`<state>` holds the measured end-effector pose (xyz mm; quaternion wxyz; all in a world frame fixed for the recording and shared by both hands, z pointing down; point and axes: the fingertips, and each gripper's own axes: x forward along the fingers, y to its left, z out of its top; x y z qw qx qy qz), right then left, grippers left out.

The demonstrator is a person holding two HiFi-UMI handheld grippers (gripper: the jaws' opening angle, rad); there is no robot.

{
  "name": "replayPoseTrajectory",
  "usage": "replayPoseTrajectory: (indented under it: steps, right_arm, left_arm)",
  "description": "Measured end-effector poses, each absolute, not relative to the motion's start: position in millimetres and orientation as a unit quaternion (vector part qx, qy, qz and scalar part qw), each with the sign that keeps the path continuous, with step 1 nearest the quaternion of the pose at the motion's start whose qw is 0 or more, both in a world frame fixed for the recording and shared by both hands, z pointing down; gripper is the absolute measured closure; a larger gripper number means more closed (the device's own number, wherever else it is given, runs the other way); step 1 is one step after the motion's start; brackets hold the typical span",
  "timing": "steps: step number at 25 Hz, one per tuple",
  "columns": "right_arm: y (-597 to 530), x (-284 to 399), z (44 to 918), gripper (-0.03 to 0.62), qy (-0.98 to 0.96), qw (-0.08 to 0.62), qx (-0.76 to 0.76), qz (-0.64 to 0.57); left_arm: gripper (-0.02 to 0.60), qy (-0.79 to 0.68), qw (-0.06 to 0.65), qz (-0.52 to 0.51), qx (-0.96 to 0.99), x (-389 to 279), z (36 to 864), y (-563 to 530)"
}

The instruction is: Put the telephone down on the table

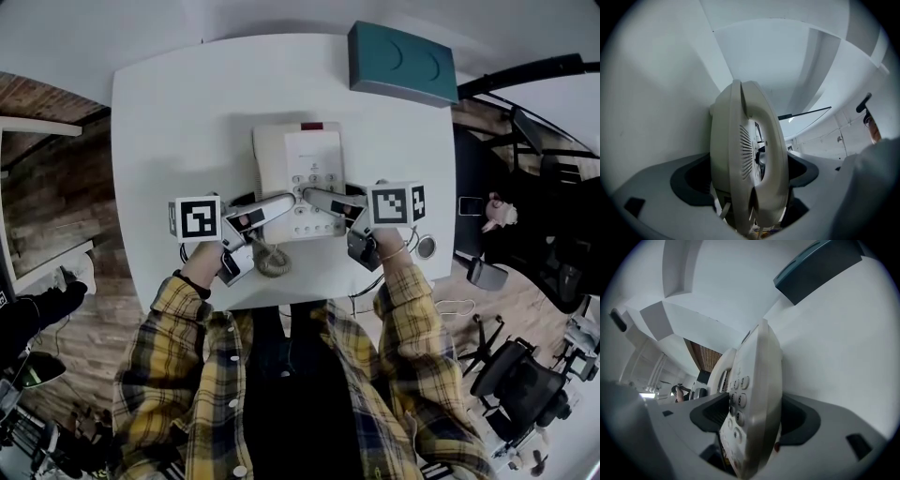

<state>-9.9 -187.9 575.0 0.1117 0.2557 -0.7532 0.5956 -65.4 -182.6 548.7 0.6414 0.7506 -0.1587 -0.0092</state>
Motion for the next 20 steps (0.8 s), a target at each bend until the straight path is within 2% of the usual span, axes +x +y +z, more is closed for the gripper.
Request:
replayPoseTrajectory:
  steps: [15,20]
  right_arm:
    - [-189,-12,577,0.29,-0.749,0.136,0.259,0.594]
    - [-192,-6,581,0.295,-0.747,0.159,0.276,0.583]
  left_arm:
    - [0.16,-0.179,0.63,0.04,0.755,-73,553,-181]
    - [0.166,-0.209,0.577,0.104,0.782,-85,561,-181]
